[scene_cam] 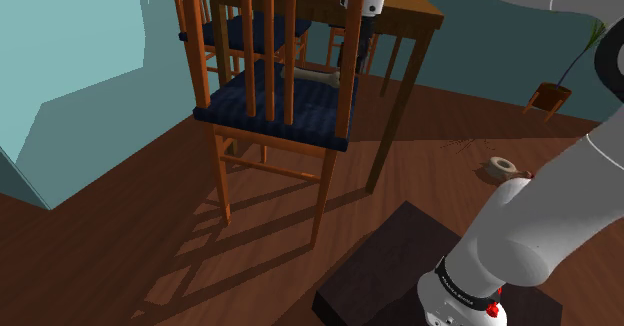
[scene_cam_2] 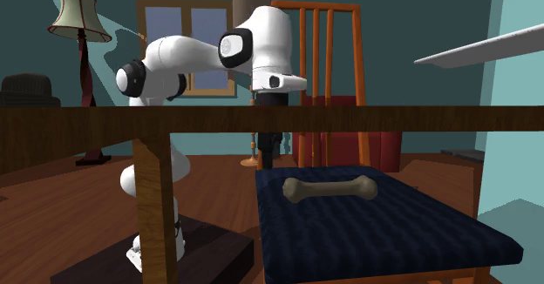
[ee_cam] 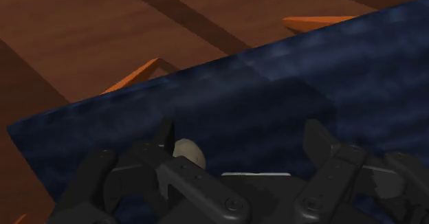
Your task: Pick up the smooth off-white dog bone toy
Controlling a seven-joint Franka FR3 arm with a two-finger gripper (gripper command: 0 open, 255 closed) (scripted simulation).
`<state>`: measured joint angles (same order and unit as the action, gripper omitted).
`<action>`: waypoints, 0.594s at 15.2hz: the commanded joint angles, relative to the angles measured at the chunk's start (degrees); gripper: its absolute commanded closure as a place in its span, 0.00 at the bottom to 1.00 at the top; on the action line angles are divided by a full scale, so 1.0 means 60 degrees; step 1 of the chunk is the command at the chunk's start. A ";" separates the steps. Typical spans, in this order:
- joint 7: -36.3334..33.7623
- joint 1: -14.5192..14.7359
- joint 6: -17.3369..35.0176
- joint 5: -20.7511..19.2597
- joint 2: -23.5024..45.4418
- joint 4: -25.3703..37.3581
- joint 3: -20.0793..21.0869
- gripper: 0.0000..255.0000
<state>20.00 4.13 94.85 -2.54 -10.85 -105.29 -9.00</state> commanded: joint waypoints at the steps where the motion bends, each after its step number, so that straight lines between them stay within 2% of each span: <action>1: 0.0750 0.0056 -0.0193 0.0167 0.0941 0.1023 -0.0115 0.00; 6: 0.2414 -0.0010 -0.1091 0.0633 0.3326 0.4009 -0.0182 0.00; 9: 0.3283 -0.0163 -0.1954 0.0898 0.4988 0.6356 -0.0080 0.00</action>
<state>37.48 3.69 85.42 2.18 14.94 -73.21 -9.57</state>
